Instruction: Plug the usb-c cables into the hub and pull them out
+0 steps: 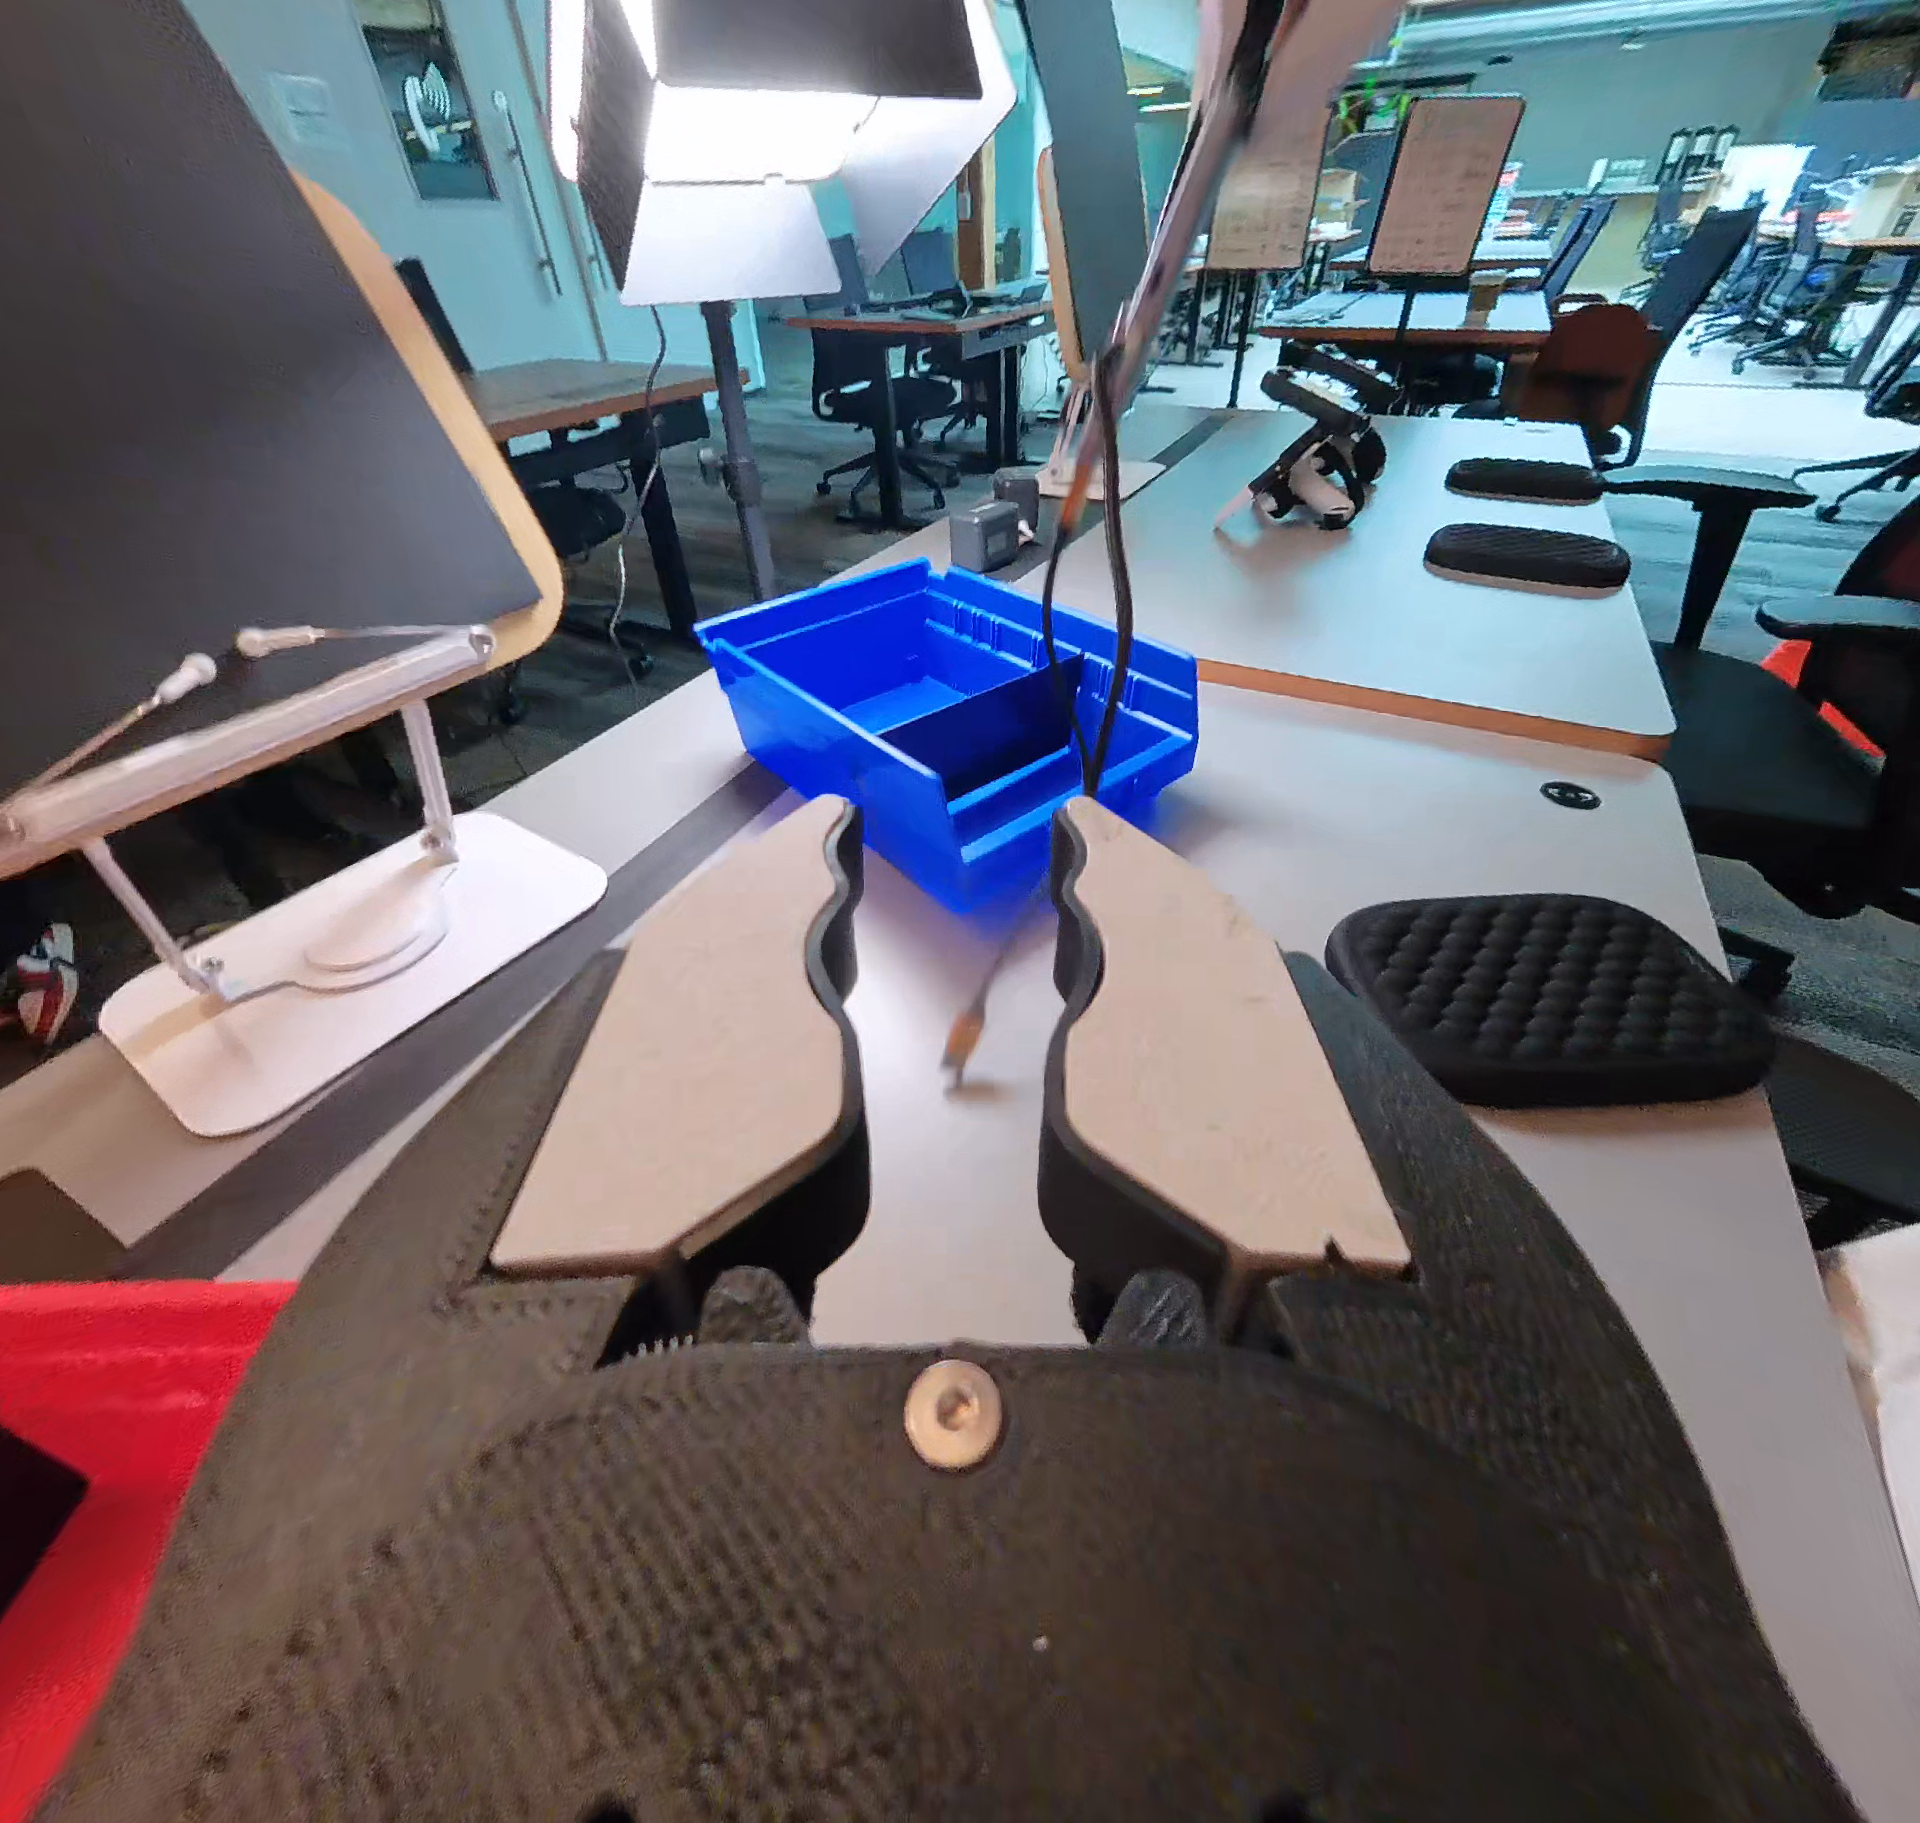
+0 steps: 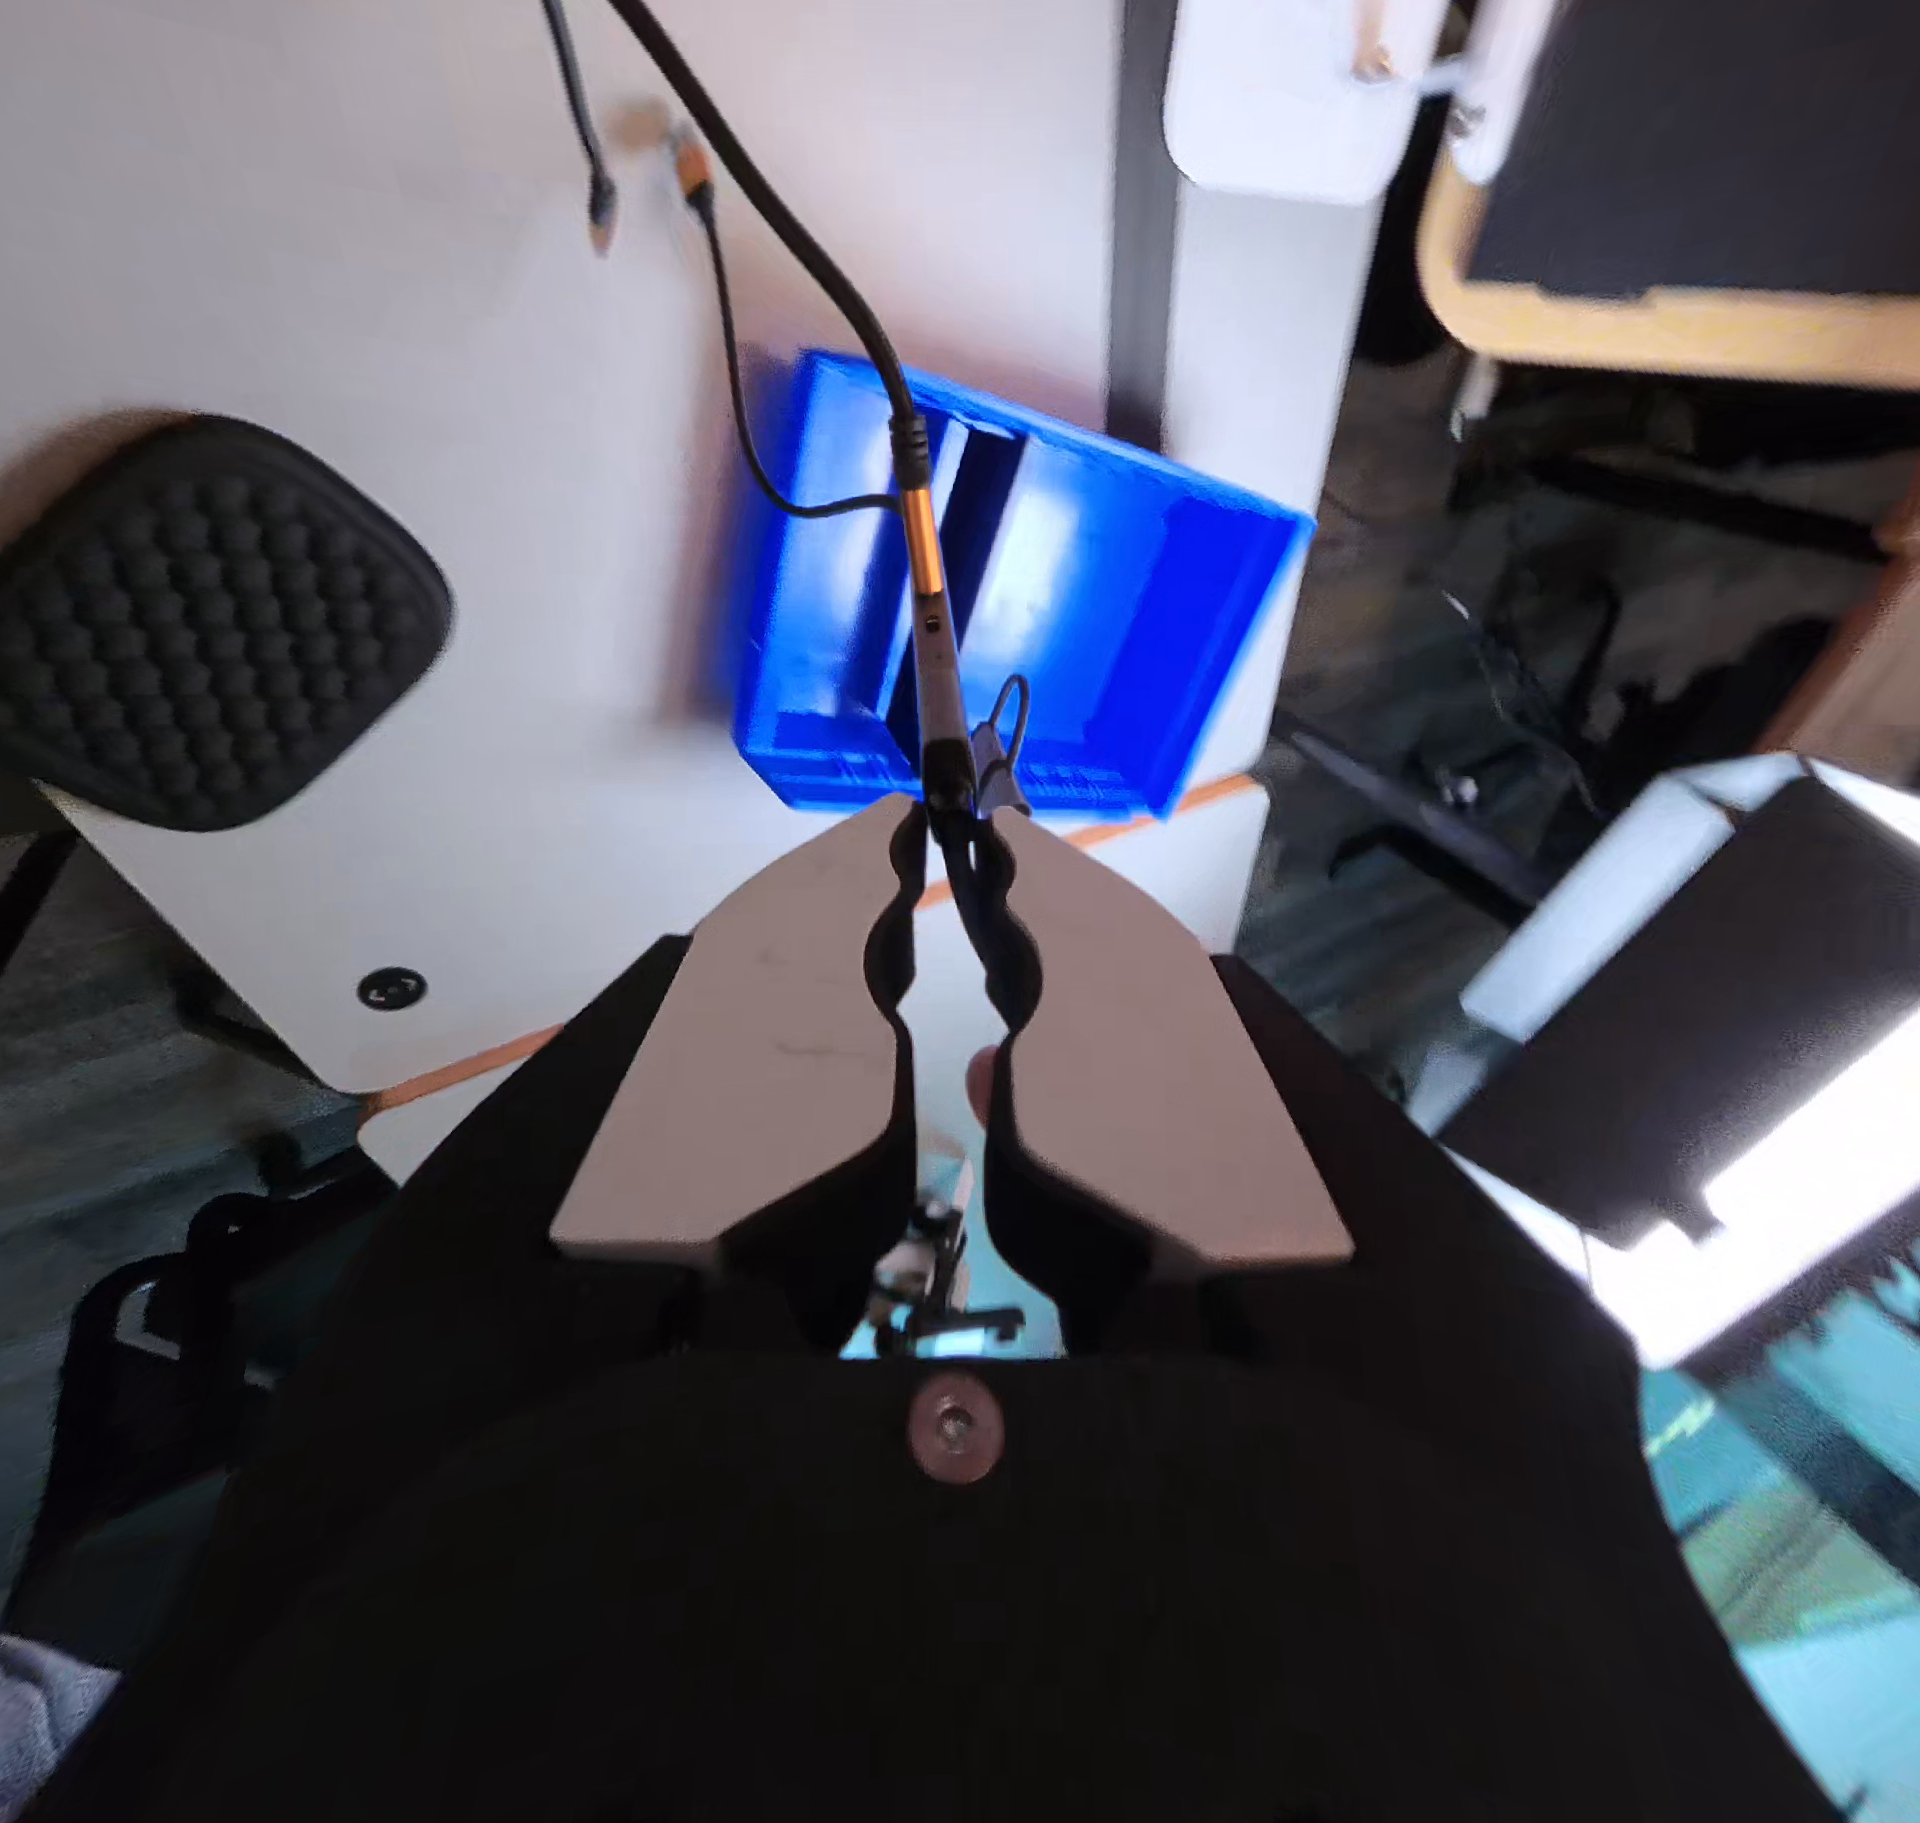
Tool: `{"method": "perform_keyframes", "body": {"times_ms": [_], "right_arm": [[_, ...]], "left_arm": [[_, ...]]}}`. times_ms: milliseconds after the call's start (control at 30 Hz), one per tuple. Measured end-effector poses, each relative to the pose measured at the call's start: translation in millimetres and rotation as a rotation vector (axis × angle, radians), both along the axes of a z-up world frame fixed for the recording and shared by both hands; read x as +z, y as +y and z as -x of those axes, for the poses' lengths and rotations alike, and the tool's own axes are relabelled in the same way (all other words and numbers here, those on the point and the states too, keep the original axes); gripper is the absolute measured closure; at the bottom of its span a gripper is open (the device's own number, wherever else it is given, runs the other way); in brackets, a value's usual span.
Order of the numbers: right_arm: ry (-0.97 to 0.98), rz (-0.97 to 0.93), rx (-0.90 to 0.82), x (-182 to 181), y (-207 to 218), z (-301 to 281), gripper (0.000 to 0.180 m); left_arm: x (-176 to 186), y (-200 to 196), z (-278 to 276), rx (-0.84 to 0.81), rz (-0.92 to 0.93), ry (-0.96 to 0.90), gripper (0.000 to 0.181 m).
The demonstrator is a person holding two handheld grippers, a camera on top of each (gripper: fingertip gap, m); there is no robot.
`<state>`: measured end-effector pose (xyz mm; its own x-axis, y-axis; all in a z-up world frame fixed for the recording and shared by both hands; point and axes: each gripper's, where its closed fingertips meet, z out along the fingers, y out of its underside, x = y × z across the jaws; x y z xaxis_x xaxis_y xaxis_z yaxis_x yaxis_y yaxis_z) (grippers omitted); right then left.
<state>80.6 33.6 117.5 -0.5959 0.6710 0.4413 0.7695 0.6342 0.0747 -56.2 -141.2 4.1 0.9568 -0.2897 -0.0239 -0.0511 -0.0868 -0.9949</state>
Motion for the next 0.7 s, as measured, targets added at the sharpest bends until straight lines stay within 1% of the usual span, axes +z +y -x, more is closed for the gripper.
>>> {"method": "perform_keyframes", "body": {"times_ms": [100,200,267,333,400,467,700], "right_arm": [[0.053,-0.088,-0.107,40.0,36.0,-4.0,0.171],[0.111,-0.163,-0.192,69.2,71.6,-3.0,0.171],[0.155,-0.185,-0.234,79.7,91.7,1.1,0.172],[0.182,-0.207,-0.274,80.3,112.5,5.1,0.172],[0.178,-0.198,-0.301,64.7,129.0,8.5,0.172],[0.141,-0.184,-0.322,36.7,144.2,10.0,0.172],[0.008,-0.036,-0.369,-87.7,182.1,14.2,0.172]], "left_arm": [[-35.3,0.1,-0.6,0.005,0.094,-0.009,0.147],[-72.9,-2.2,-6.7,-0.004,0.157,-0.037,0.148],[-94.7,-3.5,-11.0,-0.012,0.191,-0.057,0.148],[-111.0,-4.4,-15.6,-0.028,0.222,-0.068,0.148],[-121.9,-4.7,-17.8,-0.033,0.244,-0.061,0.147],[-129.2,-4.3,-18.4,-0.034,0.257,-0.051,0.147],[-138.7,-3.6,-15.6,-0.04,0.278,-0.073,0.148]]}}
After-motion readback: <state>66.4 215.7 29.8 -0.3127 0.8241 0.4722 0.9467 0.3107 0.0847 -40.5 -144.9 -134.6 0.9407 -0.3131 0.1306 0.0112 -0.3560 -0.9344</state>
